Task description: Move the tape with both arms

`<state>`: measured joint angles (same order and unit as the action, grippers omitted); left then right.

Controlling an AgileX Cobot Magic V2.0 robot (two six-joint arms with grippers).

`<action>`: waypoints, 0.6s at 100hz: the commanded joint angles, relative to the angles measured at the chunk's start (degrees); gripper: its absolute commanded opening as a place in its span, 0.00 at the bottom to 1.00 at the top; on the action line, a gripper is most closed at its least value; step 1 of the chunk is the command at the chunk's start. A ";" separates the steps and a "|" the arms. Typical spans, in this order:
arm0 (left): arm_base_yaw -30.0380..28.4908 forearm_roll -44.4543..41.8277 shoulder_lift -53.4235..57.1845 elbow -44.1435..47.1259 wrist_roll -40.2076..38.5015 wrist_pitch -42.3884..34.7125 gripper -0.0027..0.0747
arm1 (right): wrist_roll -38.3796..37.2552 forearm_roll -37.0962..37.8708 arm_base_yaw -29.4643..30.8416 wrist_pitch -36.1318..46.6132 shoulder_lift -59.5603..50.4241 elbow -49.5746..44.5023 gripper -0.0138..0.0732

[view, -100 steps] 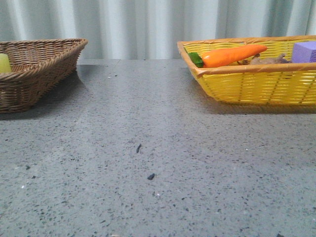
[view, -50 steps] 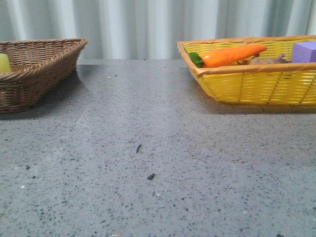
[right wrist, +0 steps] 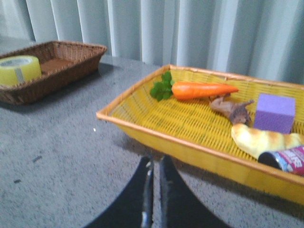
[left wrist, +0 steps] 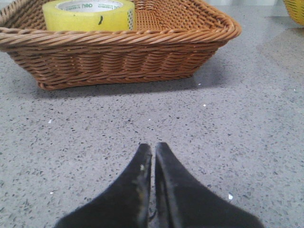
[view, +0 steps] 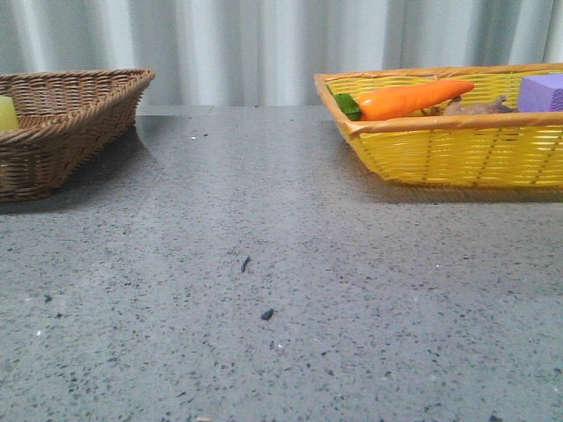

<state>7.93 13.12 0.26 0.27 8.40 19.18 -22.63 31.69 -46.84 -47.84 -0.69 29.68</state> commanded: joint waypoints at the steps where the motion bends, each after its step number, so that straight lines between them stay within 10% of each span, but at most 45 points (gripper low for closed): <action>1: -0.12 0.97 1.40 0.46 -0.78 -2.83 0.01 | 0.49 3.57 0.39 3.71 0.88 -1.66 0.10; 18: -0.12 0.97 1.40 0.46 -0.78 -2.83 0.01 | -1.22 9.55 5.01 21.58 0.78 -11.24 0.10; 60: -0.12 0.97 1.40 0.46 -0.78 -2.94 0.01 | 3.21 -19.52 32.94 44.75 2.41 -31.83 0.10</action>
<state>7.93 13.25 0.26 0.27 8.37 19.18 -20.52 14.37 -18.06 -10.89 0.42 0.18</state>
